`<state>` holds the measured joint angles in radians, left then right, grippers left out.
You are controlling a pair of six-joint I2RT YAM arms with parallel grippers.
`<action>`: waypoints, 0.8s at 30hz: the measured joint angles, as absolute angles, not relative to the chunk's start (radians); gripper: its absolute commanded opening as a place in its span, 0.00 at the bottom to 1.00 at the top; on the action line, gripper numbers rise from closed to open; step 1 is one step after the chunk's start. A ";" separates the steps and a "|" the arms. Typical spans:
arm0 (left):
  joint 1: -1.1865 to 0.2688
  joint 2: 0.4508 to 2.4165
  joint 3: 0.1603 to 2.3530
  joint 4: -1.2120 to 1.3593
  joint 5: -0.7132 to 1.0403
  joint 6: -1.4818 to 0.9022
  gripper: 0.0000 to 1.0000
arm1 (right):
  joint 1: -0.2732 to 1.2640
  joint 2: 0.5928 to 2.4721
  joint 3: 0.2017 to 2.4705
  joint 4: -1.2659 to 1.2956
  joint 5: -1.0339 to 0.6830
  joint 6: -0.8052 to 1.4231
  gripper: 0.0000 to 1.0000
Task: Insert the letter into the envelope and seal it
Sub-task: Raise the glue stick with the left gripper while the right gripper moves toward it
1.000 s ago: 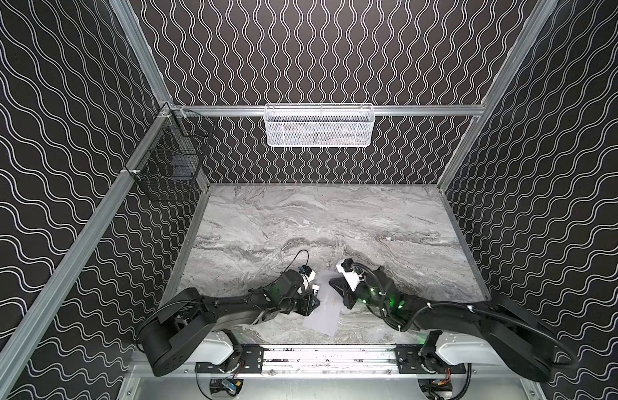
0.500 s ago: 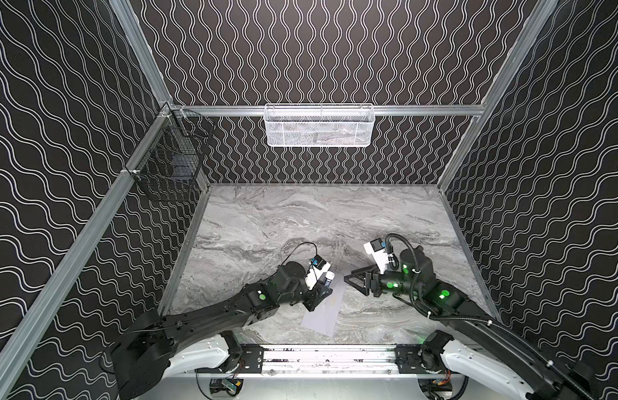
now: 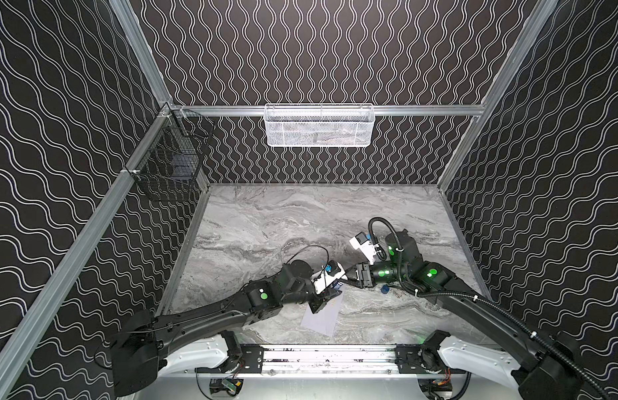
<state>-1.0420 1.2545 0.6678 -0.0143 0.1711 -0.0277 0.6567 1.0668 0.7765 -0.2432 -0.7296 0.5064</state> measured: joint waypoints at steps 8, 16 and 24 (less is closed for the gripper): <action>-1.043 1.261 0.682 -0.055 0.170 -0.020 0.00 | 0.730 1.118 0.806 -0.260 -0.709 0.503 0.43; -1.044 1.255 0.681 -0.070 0.165 -0.021 0.00 | 0.745 1.130 0.820 -0.293 -0.648 0.484 0.13; -1.044 1.251 0.735 -0.099 0.125 -0.049 0.79 | 0.739 1.092 0.828 -0.291 -0.636 0.505 0.00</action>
<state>-1.0439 1.2507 0.7345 -0.0990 0.1246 -0.0490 0.7387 1.0920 0.8284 -0.2909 -0.6365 0.5049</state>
